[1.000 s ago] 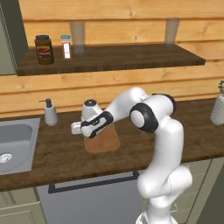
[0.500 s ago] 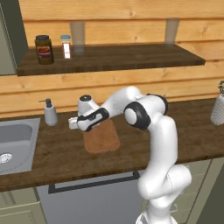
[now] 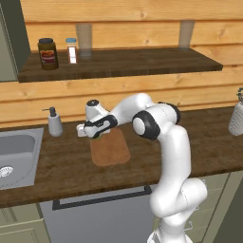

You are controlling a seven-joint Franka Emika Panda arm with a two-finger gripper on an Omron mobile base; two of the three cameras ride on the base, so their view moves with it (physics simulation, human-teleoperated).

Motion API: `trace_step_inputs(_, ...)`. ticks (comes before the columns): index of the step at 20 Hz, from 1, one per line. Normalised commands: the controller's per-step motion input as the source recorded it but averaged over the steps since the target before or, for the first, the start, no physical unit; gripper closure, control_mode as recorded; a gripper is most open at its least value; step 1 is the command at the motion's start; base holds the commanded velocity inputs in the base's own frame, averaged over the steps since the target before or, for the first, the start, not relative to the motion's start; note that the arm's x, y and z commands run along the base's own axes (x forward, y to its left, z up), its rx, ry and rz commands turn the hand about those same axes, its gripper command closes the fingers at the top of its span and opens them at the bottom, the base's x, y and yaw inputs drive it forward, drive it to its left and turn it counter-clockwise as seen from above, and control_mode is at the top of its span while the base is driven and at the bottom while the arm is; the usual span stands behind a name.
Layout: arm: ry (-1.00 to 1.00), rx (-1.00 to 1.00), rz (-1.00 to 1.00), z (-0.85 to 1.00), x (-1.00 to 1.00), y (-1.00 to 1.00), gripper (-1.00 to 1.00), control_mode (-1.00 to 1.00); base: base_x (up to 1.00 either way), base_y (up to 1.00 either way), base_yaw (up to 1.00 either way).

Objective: Pick up the sponge from the counter and clean the cutting board by briefly scrubbing or pressing down on the cutting board. Once finished, release the sponge.

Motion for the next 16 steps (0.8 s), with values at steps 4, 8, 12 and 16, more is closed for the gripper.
trace_step_inputs(4,0.01,0.00,-0.04,-0.05,0.06,-0.36,1.00,-1.00,0.00,0.00,0.00)
trace_step_inputs(8,0.01,0.00,-0.04,-0.10,0.00,-0.37,1.00,-1.00,0.00,0.00,0.00)
trace_step_inputs(12,0.02,0.00,-0.01,-0.26,0.00,-0.35,1.00,-1.00,0.00,0.00,0.00)
trace_step_inputs(16,0.00,0.00,0.00,-0.28,-0.03,-0.18,1.00,-1.00,0.00,0.00,0.00)
